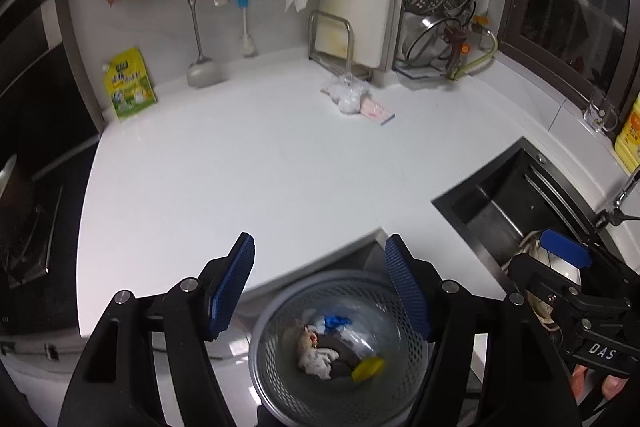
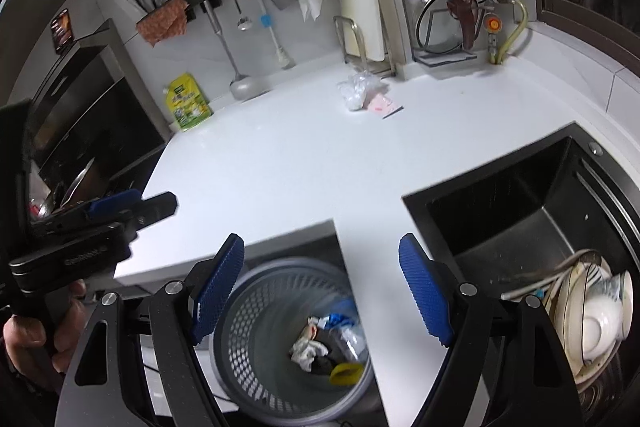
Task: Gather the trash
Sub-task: 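Move both tools back toward the plastic bag and pink box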
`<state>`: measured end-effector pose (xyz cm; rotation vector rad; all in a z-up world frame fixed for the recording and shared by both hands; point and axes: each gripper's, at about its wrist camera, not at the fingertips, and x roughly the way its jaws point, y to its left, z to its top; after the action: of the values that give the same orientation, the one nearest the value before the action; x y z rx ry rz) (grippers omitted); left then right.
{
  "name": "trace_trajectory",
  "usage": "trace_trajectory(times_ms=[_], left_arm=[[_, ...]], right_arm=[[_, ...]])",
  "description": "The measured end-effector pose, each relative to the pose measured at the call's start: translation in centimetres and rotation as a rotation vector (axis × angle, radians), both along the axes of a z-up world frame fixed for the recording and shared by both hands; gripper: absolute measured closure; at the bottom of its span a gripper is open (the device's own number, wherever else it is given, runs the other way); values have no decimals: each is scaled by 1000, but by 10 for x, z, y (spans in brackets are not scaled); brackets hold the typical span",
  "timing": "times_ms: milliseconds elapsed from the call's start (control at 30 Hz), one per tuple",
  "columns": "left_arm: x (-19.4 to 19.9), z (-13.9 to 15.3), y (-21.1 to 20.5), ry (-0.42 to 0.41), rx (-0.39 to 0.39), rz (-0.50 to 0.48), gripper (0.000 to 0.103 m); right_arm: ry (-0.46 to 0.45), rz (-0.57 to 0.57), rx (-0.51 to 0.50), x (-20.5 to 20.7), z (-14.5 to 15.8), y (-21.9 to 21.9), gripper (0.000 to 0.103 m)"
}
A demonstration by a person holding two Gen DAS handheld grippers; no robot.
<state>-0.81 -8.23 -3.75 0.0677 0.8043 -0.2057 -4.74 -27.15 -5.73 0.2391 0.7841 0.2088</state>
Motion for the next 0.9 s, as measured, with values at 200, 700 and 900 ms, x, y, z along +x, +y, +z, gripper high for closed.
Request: trace_trajectory(times_ms=[200, 700, 900], left_arm=[[45, 21, 4, -41, -6, -37, 36], [202, 64, -24, -178, -23, -107, 28], [262, 39, -43, -202, -12, -113, 25]], right_arm=[[-11, -47, -2, 41, 10, 2, 27], [-143, -105, -62, 179, 55, -13, 26], [-141, -134, -82, 241, 41, -30, 25]])
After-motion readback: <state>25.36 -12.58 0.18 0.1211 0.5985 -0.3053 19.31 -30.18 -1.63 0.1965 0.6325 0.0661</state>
